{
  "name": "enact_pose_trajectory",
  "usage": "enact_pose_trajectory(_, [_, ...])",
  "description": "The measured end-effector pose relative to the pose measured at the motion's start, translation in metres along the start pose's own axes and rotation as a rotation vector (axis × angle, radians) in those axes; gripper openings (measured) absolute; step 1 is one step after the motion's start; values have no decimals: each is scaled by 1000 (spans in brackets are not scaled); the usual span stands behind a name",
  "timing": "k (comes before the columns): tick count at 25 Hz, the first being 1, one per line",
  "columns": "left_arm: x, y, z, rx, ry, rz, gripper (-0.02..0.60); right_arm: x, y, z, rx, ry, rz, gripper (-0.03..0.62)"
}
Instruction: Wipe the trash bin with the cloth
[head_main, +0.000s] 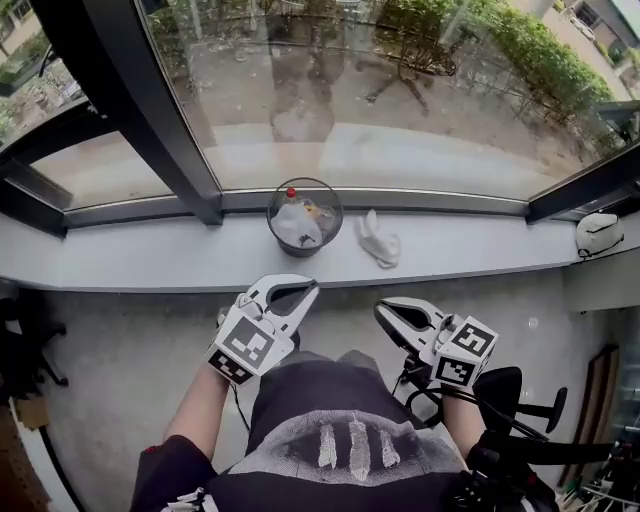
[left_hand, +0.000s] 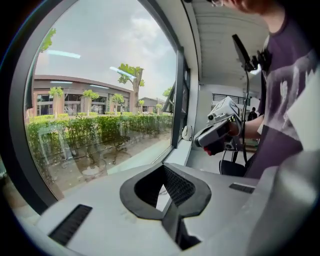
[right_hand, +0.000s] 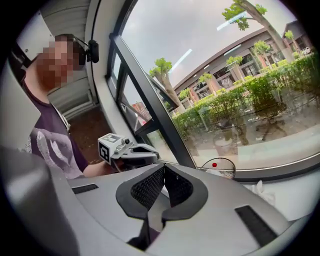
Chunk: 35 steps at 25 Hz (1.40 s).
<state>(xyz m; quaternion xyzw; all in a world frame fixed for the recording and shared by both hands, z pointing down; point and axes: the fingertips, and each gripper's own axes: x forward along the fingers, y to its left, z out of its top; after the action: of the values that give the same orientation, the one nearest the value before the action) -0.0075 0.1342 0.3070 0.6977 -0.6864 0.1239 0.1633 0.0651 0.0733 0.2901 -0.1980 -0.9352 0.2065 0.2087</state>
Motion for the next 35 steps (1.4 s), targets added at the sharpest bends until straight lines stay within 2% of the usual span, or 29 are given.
enact_pose_trajectory(2, [9,14,-5,15,27,-8,-6,12,-9,3,-19,20,-17,-9])
enact_pose_trajectory(5, [24,36,-2,-12,18,-29,-6,30,-33,12,-28,29,-34,-9])
enact_pose_trajectory(9, [47,55,3,1,43,-89,-6,51,-59,23,37,-26,-56,-9])
enact_pose_trajectory(11, [65,67,9,-3,69,-77,-6,59,-83,37,84,-46,-17,-9])
enact_pose_trajectory(13, [84,71,14,-25,101,-54,-6,61,-106,47,177,-62,48,-9])
enact_pose_trajectory(15, [97,74,23,-35,124,-51,-6,58,-119,57,273,-101,104,-9])
enact_pose_trajectory(17, [104,74,33,-28,138,-50,-6,56,-125,67,311,-127,138,-9])
enact_pose_trajectory(22, [123,68,48,9,163,-37,-6,50,-134,80,283,-114,180,-9])
enact_pose_trajectory(29, [151,76,52,52,233,-21,-6,45,-173,86,336,-111,231,-9])
enact_pose_trajectory(35, [169,82,40,44,268,-4,-6,46,-203,82,351,-79,220,-9])
